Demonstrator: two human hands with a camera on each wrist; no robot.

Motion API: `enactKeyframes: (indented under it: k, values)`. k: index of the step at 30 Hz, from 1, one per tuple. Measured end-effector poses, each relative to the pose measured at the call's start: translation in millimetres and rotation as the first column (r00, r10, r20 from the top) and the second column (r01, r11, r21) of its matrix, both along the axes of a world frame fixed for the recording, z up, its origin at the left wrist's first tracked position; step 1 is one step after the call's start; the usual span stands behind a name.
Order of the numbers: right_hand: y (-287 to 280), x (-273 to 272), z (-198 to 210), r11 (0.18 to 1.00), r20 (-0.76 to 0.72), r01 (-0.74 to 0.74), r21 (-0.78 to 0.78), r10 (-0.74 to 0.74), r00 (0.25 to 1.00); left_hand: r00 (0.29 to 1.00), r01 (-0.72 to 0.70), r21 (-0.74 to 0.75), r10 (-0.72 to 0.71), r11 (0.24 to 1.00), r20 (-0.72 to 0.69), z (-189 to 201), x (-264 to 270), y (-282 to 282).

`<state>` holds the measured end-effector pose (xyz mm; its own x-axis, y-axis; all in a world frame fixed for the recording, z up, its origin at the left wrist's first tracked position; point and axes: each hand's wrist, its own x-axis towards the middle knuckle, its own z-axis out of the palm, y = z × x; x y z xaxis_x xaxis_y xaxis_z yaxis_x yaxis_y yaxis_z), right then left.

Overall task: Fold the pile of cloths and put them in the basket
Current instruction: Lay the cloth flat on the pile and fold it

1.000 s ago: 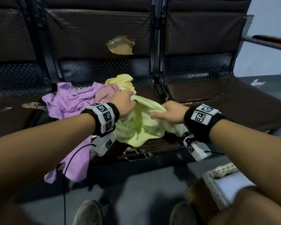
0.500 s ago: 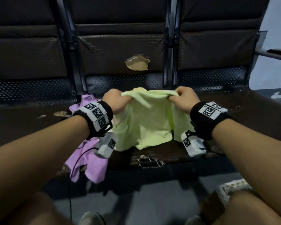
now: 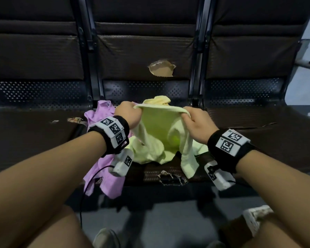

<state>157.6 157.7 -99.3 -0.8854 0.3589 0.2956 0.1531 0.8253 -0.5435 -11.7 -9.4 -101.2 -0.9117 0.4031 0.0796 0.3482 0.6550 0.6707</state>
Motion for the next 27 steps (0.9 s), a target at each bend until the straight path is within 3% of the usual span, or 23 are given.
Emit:
enactKeyframes:
  k: [3, 6, 10, 12, 15, 17, 21, 25, 27]
  values:
    - [0, 8, 0, 0.991, -0.011, -0.119, 0.062, 0.12, 0.993, 0.957, -0.041, 0.148, -0.003, 0.988, 0.289, -4, -7, -2]
    - [-5, 7, -3, 0.976, -0.005, -0.156, 0.152, 0.158, 0.987, 0.88, -0.134, 0.4, -0.077, 0.907, 0.469, -1, 4, 3]
    - [-19, 3, -4, 0.959, -0.008, -0.249, 0.135, 0.253, 0.968, 0.806, -0.257, 0.609, -0.182, 0.751, 0.564, 5, 14, 13]
    - [-27, -1, -3, 0.931, 0.005, -0.321, 0.174, 0.325, 0.946, 0.809, -0.267, 0.657, -0.206, 0.706, 0.55, 9, 19, 17]
    - [-36, -7, -3, 0.886, 0.229, -0.384, 0.259, 0.33, 0.916, 0.825, -0.226, 0.685, -0.237, 0.693, 0.512, 15, 24, 20]
    - [-40, -11, -5, 0.909, 0.339, -0.294, 0.295, 0.188, 0.922, 0.835, -0.21, 0.68, -0.233, 0.703, 0.499, 21, 29, 21]
    - [-49, -24, -10, 0.99, 0.265, 0.054, 0.133, -0.088, 0.96, 0.807, -0.151, 0.73, -0.343, 0.666, 0.48, 26, 49, 27]
    - [-44, -43, -8, 0.946, 0.149, 0.297, -0.129, -0.278, 0.949, 0.77, -0.181, 0.775, -0.403, 0.605, 0.495, 29, 62, 36]
    - [-33, -46, -7, 0.915, 0.087, 0.334, -0.226, -0.322, 0.943, 0.797, -0.197, 0.797, -0.38, 0.571, 0.469, 29, 58, 37]
